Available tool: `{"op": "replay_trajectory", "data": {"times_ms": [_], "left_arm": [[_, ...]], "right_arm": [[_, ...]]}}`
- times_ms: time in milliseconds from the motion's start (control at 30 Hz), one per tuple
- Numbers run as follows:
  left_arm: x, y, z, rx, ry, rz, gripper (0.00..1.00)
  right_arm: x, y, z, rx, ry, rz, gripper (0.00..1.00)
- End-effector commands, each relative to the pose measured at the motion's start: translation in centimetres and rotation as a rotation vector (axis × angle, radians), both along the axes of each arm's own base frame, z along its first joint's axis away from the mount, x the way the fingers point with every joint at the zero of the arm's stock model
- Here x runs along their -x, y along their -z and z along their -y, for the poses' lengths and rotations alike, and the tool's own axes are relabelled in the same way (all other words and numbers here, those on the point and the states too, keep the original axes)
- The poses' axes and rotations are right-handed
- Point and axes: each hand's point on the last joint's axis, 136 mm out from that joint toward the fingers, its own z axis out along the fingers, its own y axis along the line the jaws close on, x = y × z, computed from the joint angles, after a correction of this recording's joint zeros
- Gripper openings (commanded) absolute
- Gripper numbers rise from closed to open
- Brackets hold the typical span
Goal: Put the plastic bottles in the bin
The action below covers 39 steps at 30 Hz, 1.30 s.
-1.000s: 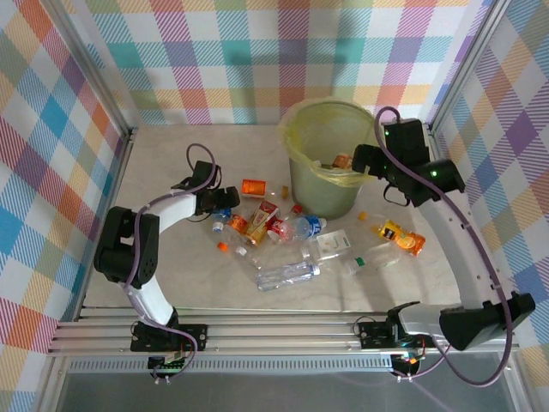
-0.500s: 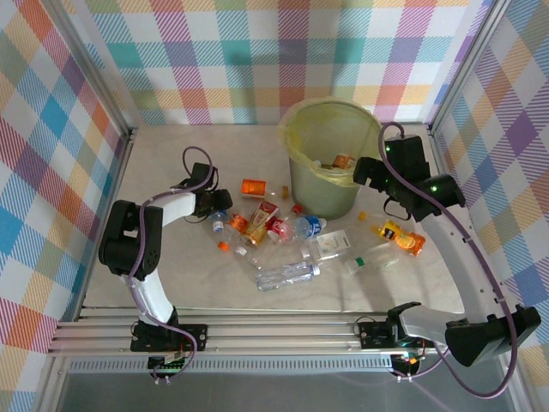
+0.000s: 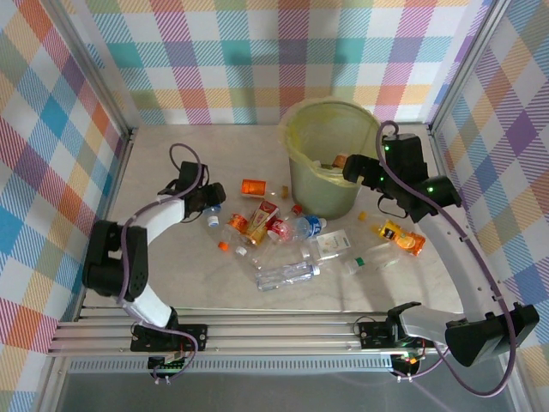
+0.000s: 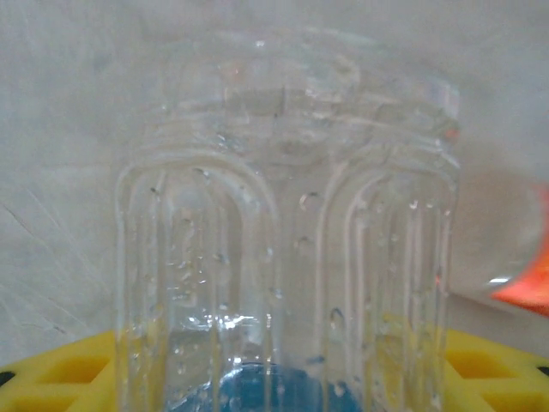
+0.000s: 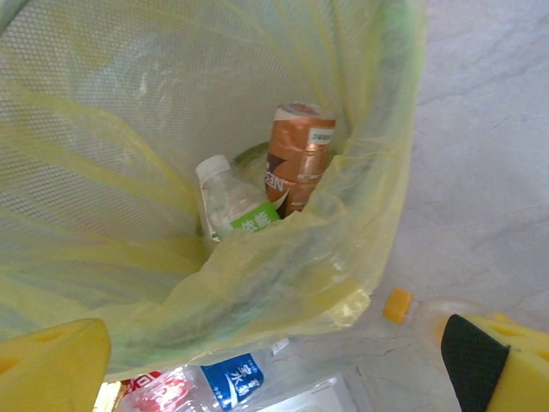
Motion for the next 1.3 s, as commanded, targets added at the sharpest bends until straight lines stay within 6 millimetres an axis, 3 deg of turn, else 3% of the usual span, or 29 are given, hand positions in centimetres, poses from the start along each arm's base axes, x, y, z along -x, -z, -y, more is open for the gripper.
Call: {"op": "replay_trajectory", "data": {"times_ms": [0, 233, 400, 633, 900, 1100, 1267], "left_arm": [[0.6, -3.6, -0.5, -0.002, 0.016, 0.088, 0.5], [2.3, -10.1, 3.0, 0.067, 0.174, 0.275, 0.5], [4.3, -14.9, 7.3, 0.122, 0.347, 0.432, 0.5], [7.8, -19.7, 13.2, 0.252, 0.612, 0.598, 0.5], [10.6, -21.6, 16.9, 0.304, 0.794, 0.654, 0.49], [10.9, -21.5, 17.5, 0.295, 0.813, 0.652, 0.48], [11.4, -22.0, 18.3, 0.301, 0.856, 0.669, 0.48]], "right_arm": [[-0.1, -1.5, -1.4, -0.091, -0.056, 0.065, 1.0], [-0.2, -2.6, -4.8, -0.236, -0.203, 0.132, 1.0], [-0.1, -3.6, -7.8, -0.362, -0.347, 0.169, 1.0], [0.5, -5.1, -12.4, -0.499, -0.562, 0.192, 1.0], [1.9, -7.0, -18.1, -0.479, -0.764, 0.24, 1.0], [1.3, -7.2, -18.7, -0.461, -0.765, 0.228, 1.0], [2.0, -8.1, -18.9, -0.464, -0.788, 0.245, 1.0]]}}
